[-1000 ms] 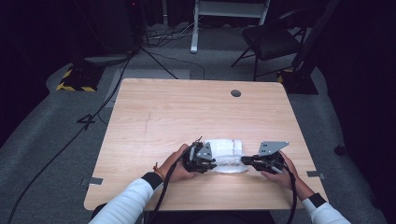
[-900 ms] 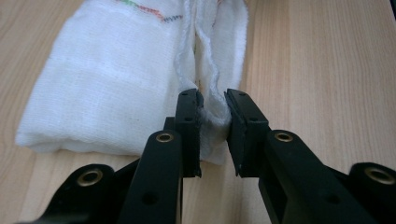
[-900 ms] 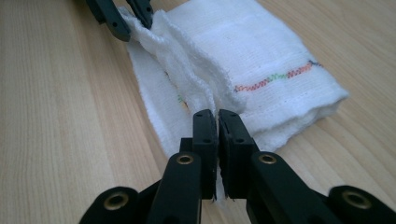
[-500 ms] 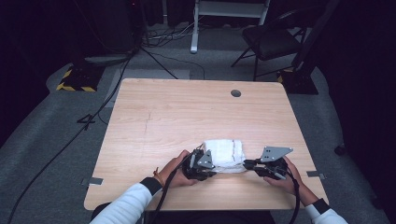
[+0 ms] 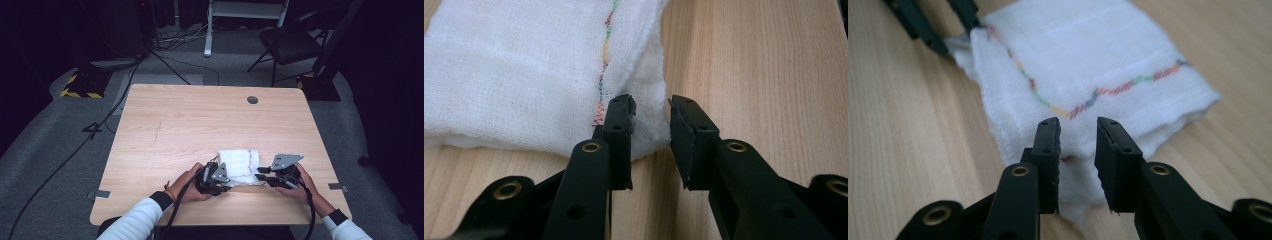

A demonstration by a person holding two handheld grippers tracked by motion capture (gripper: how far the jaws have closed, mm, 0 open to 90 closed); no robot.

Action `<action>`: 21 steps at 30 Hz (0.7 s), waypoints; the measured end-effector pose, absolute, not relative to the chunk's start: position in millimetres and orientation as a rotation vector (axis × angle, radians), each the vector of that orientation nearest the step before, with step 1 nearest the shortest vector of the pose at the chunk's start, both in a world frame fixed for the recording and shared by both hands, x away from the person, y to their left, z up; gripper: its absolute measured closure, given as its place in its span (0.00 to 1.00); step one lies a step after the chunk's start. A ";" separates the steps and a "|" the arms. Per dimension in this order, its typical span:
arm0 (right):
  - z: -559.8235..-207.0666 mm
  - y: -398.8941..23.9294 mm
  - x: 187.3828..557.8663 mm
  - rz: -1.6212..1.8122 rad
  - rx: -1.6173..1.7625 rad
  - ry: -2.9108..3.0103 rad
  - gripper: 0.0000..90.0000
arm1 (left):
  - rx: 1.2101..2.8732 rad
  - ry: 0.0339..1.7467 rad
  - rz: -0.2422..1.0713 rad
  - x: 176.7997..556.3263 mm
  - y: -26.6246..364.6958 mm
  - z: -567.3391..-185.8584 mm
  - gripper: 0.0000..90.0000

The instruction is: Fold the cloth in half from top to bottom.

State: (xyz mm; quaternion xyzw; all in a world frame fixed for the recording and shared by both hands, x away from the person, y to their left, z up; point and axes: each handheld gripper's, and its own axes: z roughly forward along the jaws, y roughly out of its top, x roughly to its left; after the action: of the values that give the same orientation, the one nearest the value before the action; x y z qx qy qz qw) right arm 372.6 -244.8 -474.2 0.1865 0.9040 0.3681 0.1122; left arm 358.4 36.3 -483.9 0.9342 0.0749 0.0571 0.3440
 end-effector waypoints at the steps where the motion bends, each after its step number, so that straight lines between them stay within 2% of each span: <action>1: -476.9 -245.2 372.3 1.066 0.534 2.677 0.80 | 2.422 0.193 0.149 358.5 36.4 -484.7 0.79; 4: -484.5 -248.4 372.4 1.067 0.547 2.703 0.81 | 2.426 0.203 0.155 357.3 36.5 -485.5 0.79; 10: -488.7 -249.0 372.6 1.073 0.581 2.679 0.82 | 2.437 0.204 0.195 365.7 33.7 -485.7 0.90; 16: -489.8 -244.2 378.9 1.044 0.652 2.608 0.82 | 2.434 0.246 0.255 384.9 34.3 -486.5 0.91; 21: -489.9 -241.4 389.9 1.029 0.691 2.579 0.81 | 2.425 0.296 0.252 406.2 34.3 -486.5 0.90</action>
State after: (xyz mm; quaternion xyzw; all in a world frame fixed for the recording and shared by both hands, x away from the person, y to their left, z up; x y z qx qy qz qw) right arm 389.9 -241.4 -489.9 0.2390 0.8925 0.3561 0.1396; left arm 406.2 34.3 -486.5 0.9300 0.1136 0.0965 0.3359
